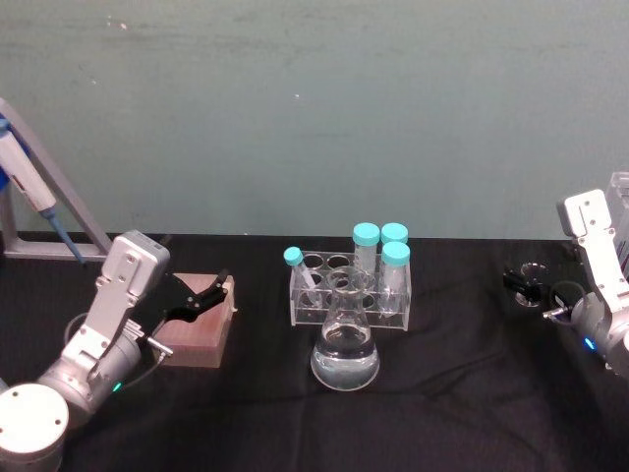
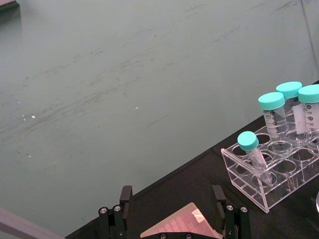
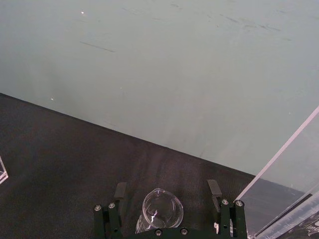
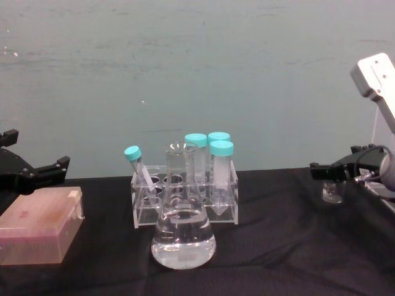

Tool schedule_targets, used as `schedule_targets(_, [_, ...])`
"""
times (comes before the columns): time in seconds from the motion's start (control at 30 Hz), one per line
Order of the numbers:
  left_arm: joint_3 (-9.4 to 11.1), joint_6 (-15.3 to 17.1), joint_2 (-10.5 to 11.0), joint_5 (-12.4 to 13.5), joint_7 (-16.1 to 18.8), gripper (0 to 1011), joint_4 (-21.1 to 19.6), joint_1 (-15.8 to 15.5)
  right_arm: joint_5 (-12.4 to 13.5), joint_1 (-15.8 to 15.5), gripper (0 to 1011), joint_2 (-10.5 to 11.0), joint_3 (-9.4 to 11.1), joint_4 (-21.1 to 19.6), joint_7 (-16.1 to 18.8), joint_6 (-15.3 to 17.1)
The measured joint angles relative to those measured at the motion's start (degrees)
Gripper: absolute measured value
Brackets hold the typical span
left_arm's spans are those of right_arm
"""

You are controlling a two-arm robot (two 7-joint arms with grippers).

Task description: Place the experimental apparatus aside using one hand.

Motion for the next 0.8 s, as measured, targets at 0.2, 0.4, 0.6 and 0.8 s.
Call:
schedule_targets(0.2, [0.0, 0.0, 0.0, 0.0, 0.0, 1000, 0.0, 0.0, -0.9, -0.7, 1000, 0.2, -0.3, -1.4, -0.2, -0.3])
schedule_targets(0.4, [0.0, 0.0, 0.0, 0.0, 0.0, 1000, 0.0, 0.0, -1.3, -1.5, 1000, 0.6, -0.5, -3.0, 0.0, -0.9])
schedule_targets(0.6, [0.0, 0.0, 0.0, 0.0, 0.0, 1000, 0.0, 0.0, -1.2, -2.7, 1000, 1.1, -0.7, -5.3, 1.6, -1.6])
schedule_targets(0.8, [0.0, 0.0, 0.0, 0.0, 0.0, 1000, 0.0, 0.0, -0.6, -3.7, 1000, 1.8, -1.3, -7.4, 4.0, -2.1])
